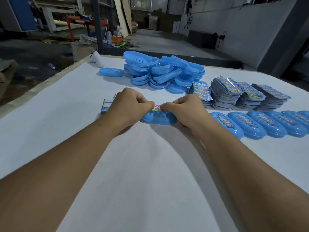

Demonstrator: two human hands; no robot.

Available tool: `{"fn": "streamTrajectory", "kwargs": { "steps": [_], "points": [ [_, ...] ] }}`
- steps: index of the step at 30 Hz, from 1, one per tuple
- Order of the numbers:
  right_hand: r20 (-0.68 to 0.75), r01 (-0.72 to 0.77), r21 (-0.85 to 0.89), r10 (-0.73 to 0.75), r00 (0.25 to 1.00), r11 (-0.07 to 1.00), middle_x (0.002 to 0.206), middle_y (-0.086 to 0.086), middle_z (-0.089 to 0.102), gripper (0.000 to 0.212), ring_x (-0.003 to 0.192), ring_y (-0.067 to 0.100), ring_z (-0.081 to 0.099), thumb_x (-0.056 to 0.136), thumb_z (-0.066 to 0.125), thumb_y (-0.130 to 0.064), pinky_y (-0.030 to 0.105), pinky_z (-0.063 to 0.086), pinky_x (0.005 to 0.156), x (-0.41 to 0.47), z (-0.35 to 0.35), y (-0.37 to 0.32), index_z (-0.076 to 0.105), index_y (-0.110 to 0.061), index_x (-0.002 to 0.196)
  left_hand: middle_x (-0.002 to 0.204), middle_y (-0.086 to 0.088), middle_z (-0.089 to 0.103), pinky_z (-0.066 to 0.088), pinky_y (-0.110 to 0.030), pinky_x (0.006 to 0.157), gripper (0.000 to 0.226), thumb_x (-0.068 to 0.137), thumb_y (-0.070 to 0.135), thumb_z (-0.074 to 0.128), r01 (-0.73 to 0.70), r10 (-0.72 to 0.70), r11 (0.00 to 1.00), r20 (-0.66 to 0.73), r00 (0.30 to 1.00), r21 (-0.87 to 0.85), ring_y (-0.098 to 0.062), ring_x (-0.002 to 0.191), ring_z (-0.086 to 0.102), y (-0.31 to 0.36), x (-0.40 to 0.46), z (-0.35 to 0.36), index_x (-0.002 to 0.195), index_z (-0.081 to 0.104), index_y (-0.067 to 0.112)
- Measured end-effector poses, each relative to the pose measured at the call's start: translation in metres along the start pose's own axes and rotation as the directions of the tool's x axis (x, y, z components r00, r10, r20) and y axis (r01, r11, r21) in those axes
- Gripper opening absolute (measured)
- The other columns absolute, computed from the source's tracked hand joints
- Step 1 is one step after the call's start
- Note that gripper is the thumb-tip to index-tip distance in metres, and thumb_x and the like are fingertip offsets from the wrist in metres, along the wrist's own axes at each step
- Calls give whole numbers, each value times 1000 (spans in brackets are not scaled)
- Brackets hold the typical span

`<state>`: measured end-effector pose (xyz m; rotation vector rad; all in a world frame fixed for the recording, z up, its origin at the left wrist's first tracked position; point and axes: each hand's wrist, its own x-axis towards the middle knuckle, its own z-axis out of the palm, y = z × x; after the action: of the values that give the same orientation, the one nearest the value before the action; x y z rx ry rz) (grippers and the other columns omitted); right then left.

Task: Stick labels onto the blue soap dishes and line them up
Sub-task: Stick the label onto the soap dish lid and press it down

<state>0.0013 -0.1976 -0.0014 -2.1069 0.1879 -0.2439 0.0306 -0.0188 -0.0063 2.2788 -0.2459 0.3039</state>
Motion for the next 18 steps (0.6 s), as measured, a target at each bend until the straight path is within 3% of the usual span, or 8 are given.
{"fn": "streamTrajectory", "kwargs": {
  "steps": [6,10,14,18],
  "points": [
    [-23,0,-48,-1,1000,999,45,-2,41,32,42,15,33,69,80,-39,26,33,49,4,3,3,60,-18,55,57,17,65,39,-22,55,29,77,49,77,-30,31,998,-24,999,50,0,62,60,-1,0,4,62,71,24],
    [-24,27,-75,-29,999,997,47,0,43,48,44,15,34,71,82,-45,29,35,52,5,3,4,63,-2,61,62,16,64,43,-23,58,30,77,52,76,-59,62,994,-32,998,97,-2,66,60,-1,1,5,62,69,27],
    [-17,41,-87,-43,999,995,44,-1,43,38,41,14,33,72,83,-45,28,35,51,4,3,3,64,-16,57,64,16,63,45,-27,61,29,77,53,75,-89,95,987,-35,995,137,-3,67,60,-1,0,6,63,66,29],
    [-20,31,-84,-33,999,996,46,1,46,39,41,15,35,73,83,-42,29,36,52,4,3,2,69,-8,62,67,14,64,50,-30,66,28,78,54,73,-100,109,977,-39,993,187,-5,69,59,1,0,6,64,66,30]
  ]
}}
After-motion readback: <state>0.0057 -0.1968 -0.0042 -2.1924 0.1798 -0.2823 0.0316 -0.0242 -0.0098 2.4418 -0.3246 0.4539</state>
